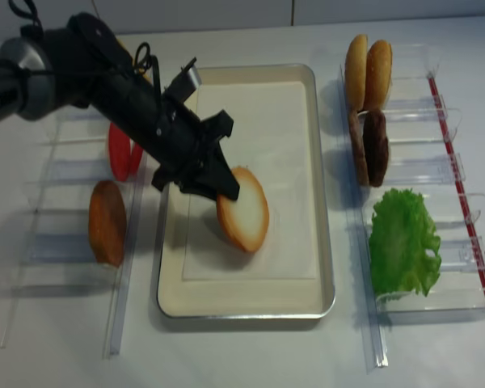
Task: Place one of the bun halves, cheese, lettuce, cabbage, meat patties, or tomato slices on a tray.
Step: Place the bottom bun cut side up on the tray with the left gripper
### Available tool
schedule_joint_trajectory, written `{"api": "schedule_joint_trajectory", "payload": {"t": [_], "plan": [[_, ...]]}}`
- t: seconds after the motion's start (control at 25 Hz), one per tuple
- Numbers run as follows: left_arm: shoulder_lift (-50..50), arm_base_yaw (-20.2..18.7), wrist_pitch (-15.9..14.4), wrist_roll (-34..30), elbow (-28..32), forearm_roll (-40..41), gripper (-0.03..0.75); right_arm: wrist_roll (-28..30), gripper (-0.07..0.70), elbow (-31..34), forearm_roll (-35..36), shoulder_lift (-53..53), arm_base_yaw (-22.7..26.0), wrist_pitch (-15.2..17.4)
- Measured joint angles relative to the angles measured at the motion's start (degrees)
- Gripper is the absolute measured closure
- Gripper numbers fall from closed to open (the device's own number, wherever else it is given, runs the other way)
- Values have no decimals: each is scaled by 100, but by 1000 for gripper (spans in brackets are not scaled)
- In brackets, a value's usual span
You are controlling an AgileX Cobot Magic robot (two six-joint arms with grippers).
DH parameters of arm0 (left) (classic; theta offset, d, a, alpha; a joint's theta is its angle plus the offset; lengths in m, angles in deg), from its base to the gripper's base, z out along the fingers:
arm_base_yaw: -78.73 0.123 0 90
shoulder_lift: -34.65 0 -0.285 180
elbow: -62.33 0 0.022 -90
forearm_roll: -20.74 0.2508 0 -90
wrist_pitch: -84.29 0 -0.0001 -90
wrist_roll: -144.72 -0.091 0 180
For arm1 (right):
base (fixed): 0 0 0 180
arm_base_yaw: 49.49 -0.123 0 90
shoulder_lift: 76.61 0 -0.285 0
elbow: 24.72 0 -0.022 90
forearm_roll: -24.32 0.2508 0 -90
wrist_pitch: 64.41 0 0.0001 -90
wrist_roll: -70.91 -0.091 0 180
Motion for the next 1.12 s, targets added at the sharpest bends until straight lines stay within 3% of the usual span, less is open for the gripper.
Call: {"api": "schedule_joint_trajectory", "payload": {"t": [0.44,0.8,1.12], "plan": [[-83,0,23,-10,-11,0,601,0,56,0,10,0,0,0],[-83,0,110,105,-11,78,389,34,56,0,10,0,0,0],[-83,0,74,192,-11,138,354,34,56,0,10,0,0,0]]}}
